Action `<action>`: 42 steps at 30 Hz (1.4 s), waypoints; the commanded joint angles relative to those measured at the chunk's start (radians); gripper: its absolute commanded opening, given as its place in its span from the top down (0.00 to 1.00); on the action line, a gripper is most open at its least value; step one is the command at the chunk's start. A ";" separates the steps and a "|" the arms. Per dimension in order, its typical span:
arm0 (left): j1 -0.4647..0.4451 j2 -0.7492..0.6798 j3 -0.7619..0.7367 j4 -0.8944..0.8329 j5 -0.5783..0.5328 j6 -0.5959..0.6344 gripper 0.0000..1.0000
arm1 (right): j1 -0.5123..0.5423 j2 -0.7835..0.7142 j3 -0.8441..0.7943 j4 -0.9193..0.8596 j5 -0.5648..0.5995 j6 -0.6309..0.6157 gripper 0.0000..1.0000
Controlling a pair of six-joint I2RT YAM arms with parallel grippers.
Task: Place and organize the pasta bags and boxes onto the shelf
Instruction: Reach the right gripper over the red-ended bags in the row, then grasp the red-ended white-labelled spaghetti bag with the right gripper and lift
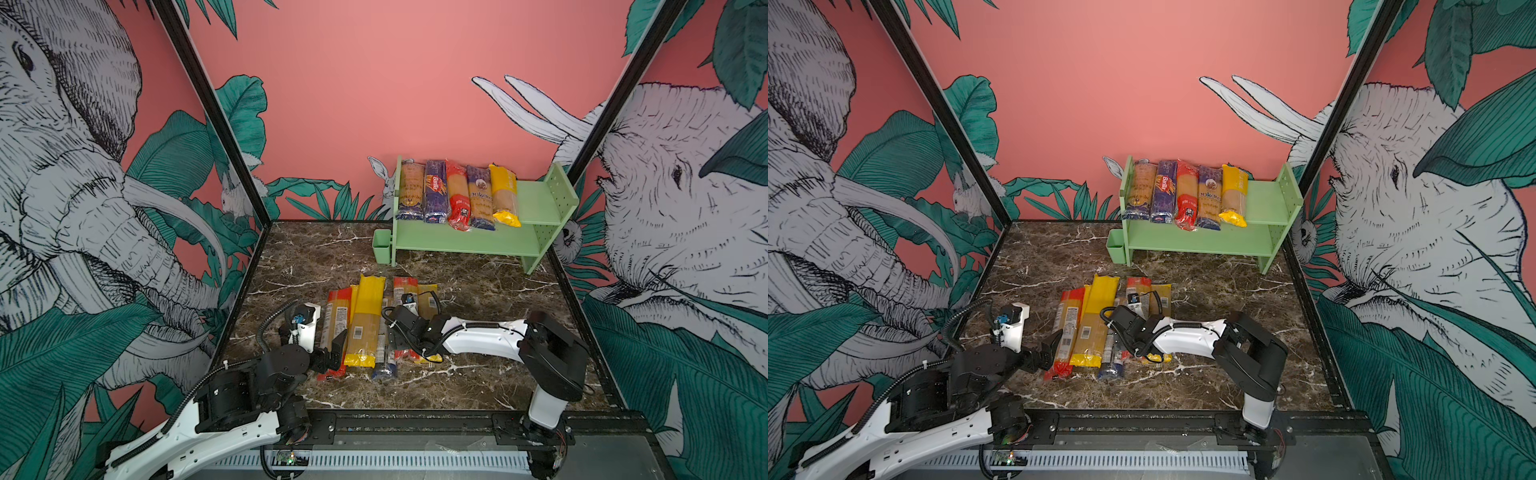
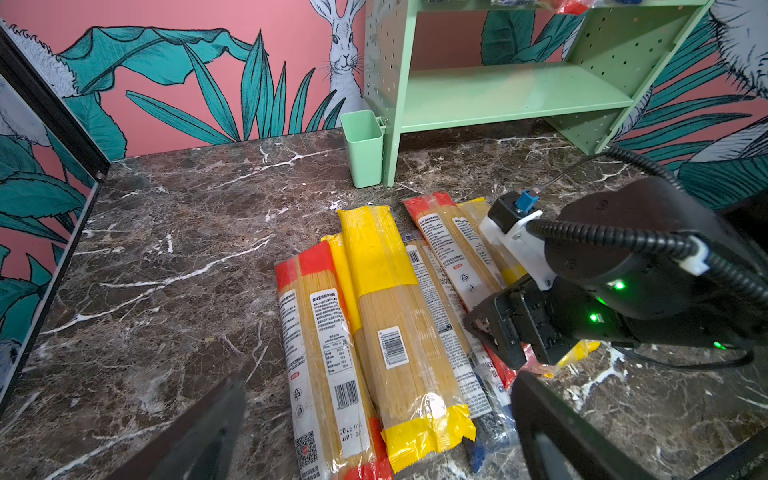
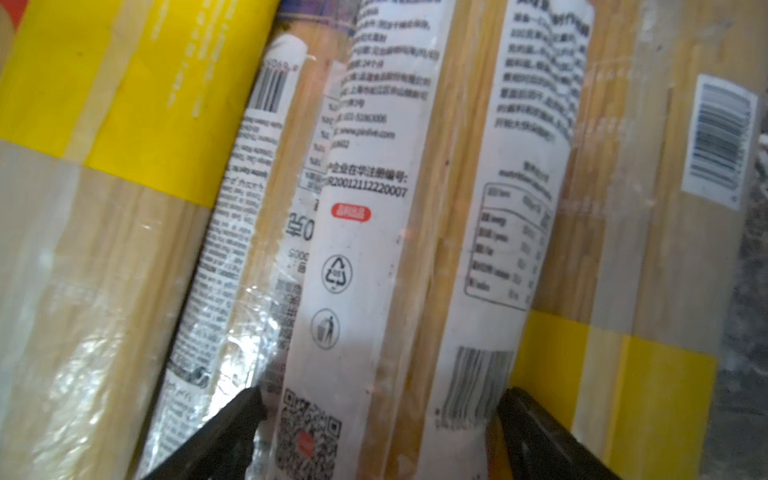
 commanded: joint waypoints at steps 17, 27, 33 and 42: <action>0.002 0.055 0.031 0.026 -0.011 -0.035 0.01 | -0.044 0.011 -0.086 -0.052 -0.144 -0.009 0.83; 0.003 0.108 0.043 0.058 -0.017 -0.020 0.01 | -0.044 -0.264 -0.142 -0.042 -0.188 -0.067 1.00; 0.004 0.141 0.045 0.094 -0.021 -0.010 0.01 | -0.063 -0.464 -0.150 -0.070 -0.217 -0.098 1.00; 0.003 0.224 0.060 0.157 -0.013 0.016 0.01 | -0.100 -0.718 -0.065 -0.256 -0.189 -0.184 1.00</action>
